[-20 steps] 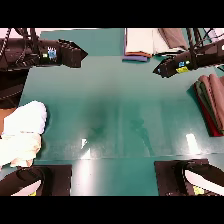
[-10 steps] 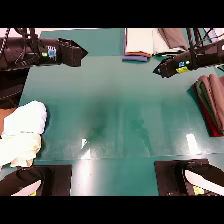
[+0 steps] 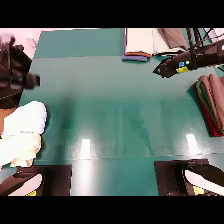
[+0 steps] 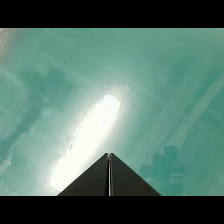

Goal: Fold the shirts.

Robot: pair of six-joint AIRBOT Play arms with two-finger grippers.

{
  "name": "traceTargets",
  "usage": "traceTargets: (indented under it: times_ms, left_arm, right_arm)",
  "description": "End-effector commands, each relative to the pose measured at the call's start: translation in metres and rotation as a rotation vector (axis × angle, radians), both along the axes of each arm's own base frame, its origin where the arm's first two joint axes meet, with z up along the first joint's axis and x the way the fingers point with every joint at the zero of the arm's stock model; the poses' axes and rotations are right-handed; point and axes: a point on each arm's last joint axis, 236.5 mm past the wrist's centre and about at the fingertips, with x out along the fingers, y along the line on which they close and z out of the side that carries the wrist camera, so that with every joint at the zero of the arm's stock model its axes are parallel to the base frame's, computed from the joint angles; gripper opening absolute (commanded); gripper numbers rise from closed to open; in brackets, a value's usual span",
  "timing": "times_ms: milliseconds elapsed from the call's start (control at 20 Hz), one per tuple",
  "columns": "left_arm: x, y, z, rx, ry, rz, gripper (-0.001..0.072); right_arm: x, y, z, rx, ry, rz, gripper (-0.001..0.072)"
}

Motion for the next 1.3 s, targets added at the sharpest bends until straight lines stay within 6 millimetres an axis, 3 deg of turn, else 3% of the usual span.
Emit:
traceTargets:
  times_ms: [0, 100, 200, 400, 450, 500, 550, 650, 750, 850, 950, 1100, 1150, 1250]
  left_arm:
    - [-0.039, 0.058, -0.087, 0.037, 0.171, 0.114, 0.0609]
    - [-0.051, 0.069, -0.119, 0.031, 0.193, 0.148, 0.0603]
    - [-0.059, 0.076, -0.136, 0.028, 0.199, 0.169, 0.0604]
    - [-0.062, 0.077, -0.141, 0.031, 0.205, 0.174, 0.0600]
    - [-0.062, 0.077, -0.139, 0.026, 0.204, 0.185, 0.0364]
    - [-0.060, 0.078, -0.134, 0.027, 0.203, 0.185, 0.0029]
    - [-0.056, 0.079, -0.122, 0.033, 0.187, 0.180, 0.0029]
    - [-0.040, 0.081, -0.075, 0.044, 0.094, 0.183, 0.0029]
    - [-0.019, 0.072, 0.011, 0.072, -0.111, 0.145, 0.0028]
    - [-0.014, 0.040, 0.106, 0.082, -0.329, 0.059, 0.0028]
    - [-0.028, -0.005, 0.175, 0.057, -0.454, -0.056, 0.0027]
    - [-0.049, -0.077, 0.231, -0.026, -0.561, -0.244, 0.0027]
    - [-0.053, -0.102, 0.239, -0.070, -0.588, -0.299, 0.0027]
    - [-0.059, -0.153, 0.235, -0.143, -0.577, -0.413, 0.0027]
  right_arm:
    - [0.000, 0.000, 0.001, 0.001, -0.004, 0.000, 0.0018]
    - [0.000, 0.001, 0.001, 0.001, -0.003, 0.001, 0.0018]
    - [0.000, 0.000, 0.001, 0.001, -0.002, 0.000, 0.0018]
    - [0.001, 0.000, 0.001, 0.001, -0.004, 0.000, 0.0018]
    - [0.000, 0.000, 0.001, 0.001, -0.005, 0.000, 0.0018]
    - [0.001, 0.000, 0.002, 0.002, -0.009, -0.001, 0.0018]
    - [0.002, 0.000, 0.007, 0.001, -0.020, -0.002, 0.0018]
    - [0.006, 0.000, 0.029, 0.006, -0.074, -0.002, 0.0018]
    - [0.009, 0.000, 0.066, 0.019, -0.162, -0.001, 0.0018]
    - [0.011, -0.001, 0.105, 0.028, -0.260, -0.006, 0.0018]
    - [0.012, -0.007, 0.142, 0.042, -0.354, -0.025, 0.0017]
    - [0.014, -0.029, 0.183, 0.049, -0.459, -0.084, 0.0018]
    - [0.014, -0.038, 0.193, 0.047, -0.482, -0.107, 0.0018]
    - [0.015, -0.054, 0.204, 0.053, -0.501, -0.159, 0.0017]
